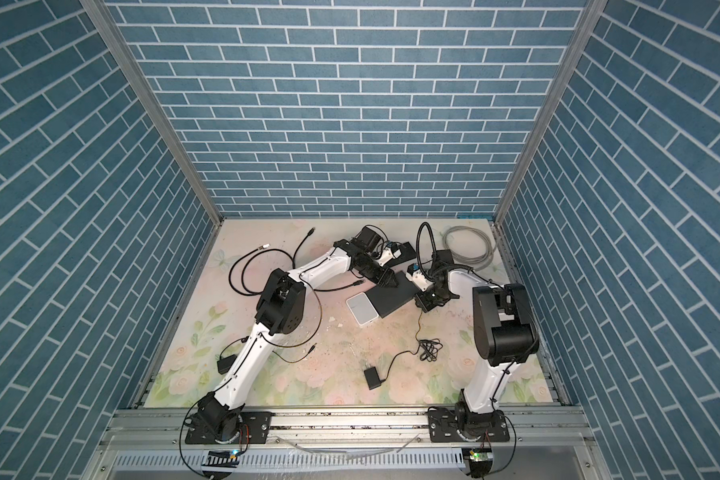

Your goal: Insert the plug into the switch port

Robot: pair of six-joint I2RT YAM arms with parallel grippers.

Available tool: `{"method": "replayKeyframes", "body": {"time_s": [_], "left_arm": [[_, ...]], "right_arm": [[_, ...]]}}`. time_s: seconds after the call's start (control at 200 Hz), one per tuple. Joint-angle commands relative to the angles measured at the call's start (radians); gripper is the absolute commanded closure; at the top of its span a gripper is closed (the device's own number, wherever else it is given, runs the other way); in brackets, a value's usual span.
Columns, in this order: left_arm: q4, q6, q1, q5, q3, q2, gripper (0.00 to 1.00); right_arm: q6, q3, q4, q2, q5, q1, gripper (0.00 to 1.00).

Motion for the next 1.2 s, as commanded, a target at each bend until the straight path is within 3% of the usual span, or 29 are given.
{"method": "replayKeyframes", "body": {"time_s": [0.0, 0.29, 0.565, 0.765, 0.925, 1.195], "left_arm": [[-0.057, -0.011, -0.007, 0.019, -0.031, -0.011, 0.45], [-0.009, -0.085, -0.009, 0.038, -0.06, -0.03, 0.47], [-0.031, -0.044, -0.015, 0.023, -0.064, -0.015, 0.49], [-0.047, -0.04, -0.006, -0.006, -0.054, -0.012, 0.49], [-0.047, -0.042, 0.002, -0.011, -0.052, -0.017, 0.49], [-0.052, -0.039, 0.008, -0.024, -0.061, -0.022, 0.49]], "right_arm": [[0.032, 0.015, 0.063, -0.004, -0.011, 0.011, 0.92], [0.063, 0.024, 0.118, -0.013, -0.06, 0.026, 0.92], [0.027, 0.024, 0.123, 0.013, 0.013, 0.031, 0.91], [-0.022, 0.016, 0.076, -0.017, 0.017, 0.031, 0.79], [-0.052, 0.009, 0.033, -0.028, 0.016, 0.031, 0.79], [0.064, 0.014, 0.022, -0.098, 0.021, 0.029, 0.77]]}}
